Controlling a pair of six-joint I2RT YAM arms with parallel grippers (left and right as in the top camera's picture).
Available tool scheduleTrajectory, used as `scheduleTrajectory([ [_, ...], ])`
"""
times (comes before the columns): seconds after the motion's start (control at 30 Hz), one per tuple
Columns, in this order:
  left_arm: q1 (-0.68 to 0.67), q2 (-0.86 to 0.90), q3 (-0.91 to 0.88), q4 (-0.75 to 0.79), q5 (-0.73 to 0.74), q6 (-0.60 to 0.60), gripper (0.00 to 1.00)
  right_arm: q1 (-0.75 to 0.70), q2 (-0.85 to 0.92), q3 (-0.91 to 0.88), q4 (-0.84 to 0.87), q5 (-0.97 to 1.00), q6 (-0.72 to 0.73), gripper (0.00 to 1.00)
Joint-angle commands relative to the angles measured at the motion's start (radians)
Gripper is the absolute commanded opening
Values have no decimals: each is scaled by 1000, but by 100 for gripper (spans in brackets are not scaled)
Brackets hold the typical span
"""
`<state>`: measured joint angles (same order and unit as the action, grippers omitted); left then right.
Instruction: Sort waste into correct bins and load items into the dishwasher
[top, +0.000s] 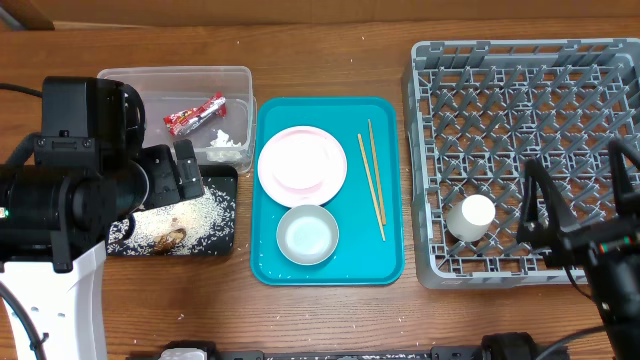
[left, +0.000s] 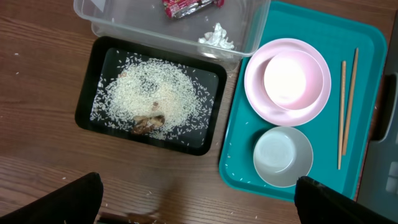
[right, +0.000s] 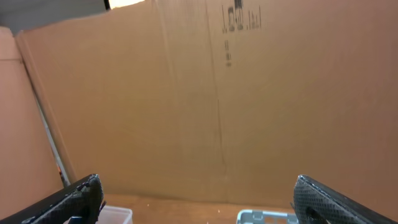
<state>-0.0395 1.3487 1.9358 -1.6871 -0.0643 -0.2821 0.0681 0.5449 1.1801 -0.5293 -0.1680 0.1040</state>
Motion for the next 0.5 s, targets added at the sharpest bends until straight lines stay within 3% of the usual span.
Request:
scheduleTrajectory([
  [0.0, -7, 5, 0, 0, 5, -6, 100, 8, 21, -8, -4, 10, -1, 100],
  [0.13, -7, 5, 0, 0, 5, -6, 100, 8, 21, -8, -21, 10, 0, 100],
  [0.27, -7, 5, 0, 0, 5, -6, 100, 8, 21, -8, -143, 10, 0, 100],
  [0.47, -14, 2, 0, 0, 5, -6, 100, 8, 21, -8, -453, 10, 0, 100],
])
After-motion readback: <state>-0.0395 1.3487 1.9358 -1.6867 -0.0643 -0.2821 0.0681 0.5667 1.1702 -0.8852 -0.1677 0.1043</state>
